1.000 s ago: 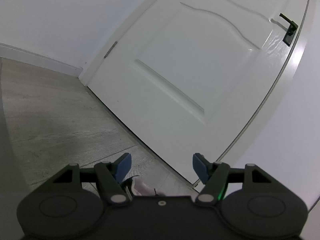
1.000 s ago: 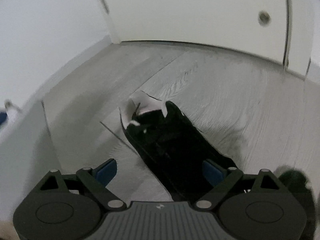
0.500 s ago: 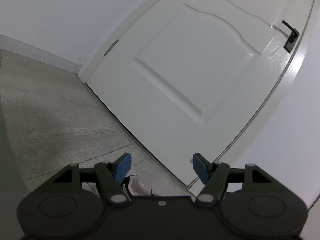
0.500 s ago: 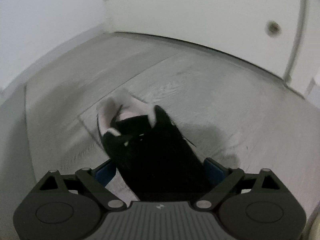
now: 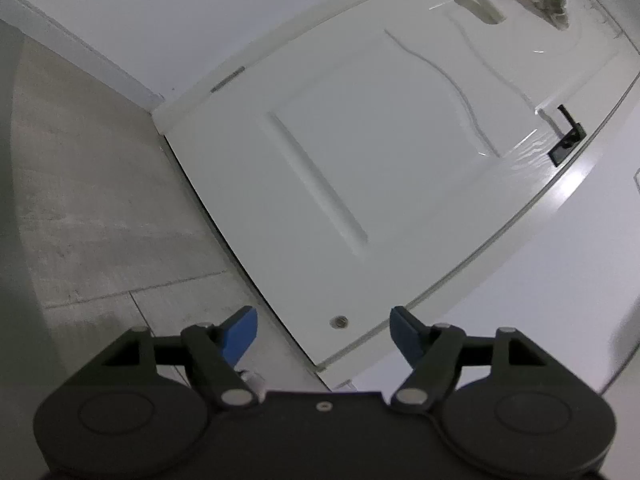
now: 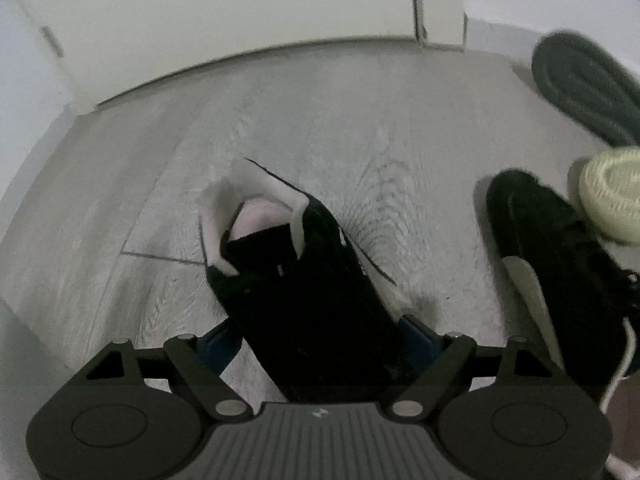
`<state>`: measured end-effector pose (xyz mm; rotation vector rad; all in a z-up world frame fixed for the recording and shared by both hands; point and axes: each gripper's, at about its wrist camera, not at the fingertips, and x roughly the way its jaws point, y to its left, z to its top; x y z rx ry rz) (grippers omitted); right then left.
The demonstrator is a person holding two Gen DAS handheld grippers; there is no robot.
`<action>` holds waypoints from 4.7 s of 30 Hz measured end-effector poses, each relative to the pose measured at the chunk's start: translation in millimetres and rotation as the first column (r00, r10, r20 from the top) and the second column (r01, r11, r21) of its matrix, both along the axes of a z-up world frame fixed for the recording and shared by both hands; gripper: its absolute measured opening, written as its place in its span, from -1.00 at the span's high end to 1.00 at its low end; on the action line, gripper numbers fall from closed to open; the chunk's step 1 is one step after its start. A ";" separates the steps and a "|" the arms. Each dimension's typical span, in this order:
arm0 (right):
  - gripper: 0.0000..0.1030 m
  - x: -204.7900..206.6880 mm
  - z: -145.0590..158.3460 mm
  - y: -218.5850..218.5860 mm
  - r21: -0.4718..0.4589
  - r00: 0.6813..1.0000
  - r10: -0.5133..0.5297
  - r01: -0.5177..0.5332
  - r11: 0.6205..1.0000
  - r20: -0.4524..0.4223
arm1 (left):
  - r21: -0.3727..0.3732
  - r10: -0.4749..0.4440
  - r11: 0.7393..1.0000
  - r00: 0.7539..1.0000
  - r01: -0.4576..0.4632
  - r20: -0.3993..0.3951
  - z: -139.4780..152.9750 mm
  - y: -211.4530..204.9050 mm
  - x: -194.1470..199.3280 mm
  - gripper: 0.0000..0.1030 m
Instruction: Organize scattered shoes
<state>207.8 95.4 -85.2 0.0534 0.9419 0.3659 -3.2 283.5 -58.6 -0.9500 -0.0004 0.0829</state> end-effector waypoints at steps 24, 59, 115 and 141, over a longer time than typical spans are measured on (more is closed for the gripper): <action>-1.00 -91.2 4.0 -179.7 -0.099 0.949 -0.033 0.067 0.993 0.313 | 0.447 -0.304 0.829 0.942 0.336 -0.144 28.5 -89.8 32.8 -0.58; -0.19 -81.4 -50.3 -188.0 -0.079 0.937 0.100 -0.078 0.994 0.333 | 0.318 -0.198 0.885 0.894 0.339 -0.402 -1.2 -112.1 69.8 -0.55; 0.77 60.0 -42.1 -80.1 0.033 0.899 0.345 -0.367 0.930 0.270 | 0.222 -0.163 0.939 0.907 0.264 -0.389 -21.0 -94.0 104.3 -0.54; -0.61 135.0 -27.4 -141.0 -0.028 0.834 0.305 -0.329 0.944 0.459 | 0.196 -0.202 0.935 0.899 0.295 -0.388 -30.7 -94.9 118.6 -0.53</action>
